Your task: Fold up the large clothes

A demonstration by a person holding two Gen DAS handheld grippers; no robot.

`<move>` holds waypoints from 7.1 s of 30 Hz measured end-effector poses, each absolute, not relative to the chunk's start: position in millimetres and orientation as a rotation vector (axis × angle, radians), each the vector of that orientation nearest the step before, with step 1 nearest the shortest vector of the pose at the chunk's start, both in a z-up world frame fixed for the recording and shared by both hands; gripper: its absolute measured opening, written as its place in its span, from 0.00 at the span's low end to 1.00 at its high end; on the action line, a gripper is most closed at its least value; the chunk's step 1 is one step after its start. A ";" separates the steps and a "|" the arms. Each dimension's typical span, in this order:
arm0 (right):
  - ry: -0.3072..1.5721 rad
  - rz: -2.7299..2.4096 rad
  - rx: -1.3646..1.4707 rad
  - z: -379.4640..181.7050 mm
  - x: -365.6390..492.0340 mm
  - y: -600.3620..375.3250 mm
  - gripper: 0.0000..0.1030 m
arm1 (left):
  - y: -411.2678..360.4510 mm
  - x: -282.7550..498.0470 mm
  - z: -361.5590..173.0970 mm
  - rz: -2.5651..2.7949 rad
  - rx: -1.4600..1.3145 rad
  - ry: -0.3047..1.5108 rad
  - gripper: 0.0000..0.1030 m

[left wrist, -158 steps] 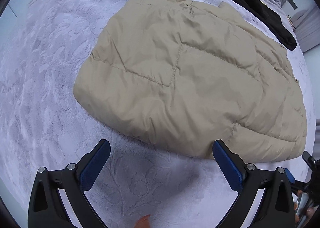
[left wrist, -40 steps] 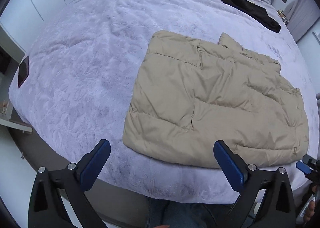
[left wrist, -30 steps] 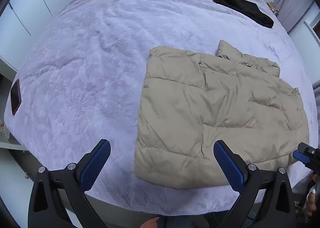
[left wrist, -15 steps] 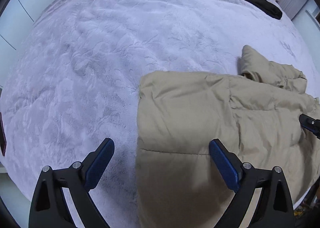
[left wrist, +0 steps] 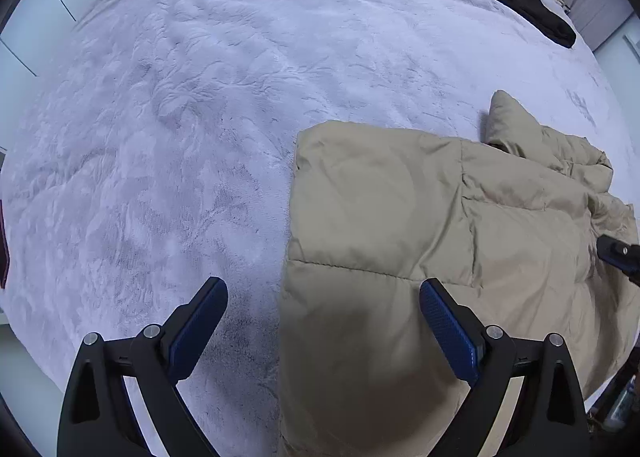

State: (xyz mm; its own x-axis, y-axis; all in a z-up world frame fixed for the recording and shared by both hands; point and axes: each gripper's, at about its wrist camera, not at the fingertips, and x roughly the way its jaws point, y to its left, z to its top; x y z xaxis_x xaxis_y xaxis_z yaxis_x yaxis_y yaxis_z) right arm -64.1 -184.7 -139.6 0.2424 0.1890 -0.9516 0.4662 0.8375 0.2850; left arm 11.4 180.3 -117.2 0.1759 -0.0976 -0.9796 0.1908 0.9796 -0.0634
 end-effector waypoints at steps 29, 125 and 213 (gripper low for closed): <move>1.385 -0.244 0.684 -134.6 -161.1 -141.1 0.54 | 247.1 7.9 -180.2 -0.652 -0.332 1.650 0.95; 1.017 -0.424 1.018 -168.2 -375.7 -391.0 0.16 | -279.4 -55.6 -108.4 -0.694 0.377 1.168 0.75; 1.263 -0.016 0.964 -183.7 -263.7 -470.2 0.84 | -136.9 -89.8 -89.3 -0.470 0.090 1.470 1.00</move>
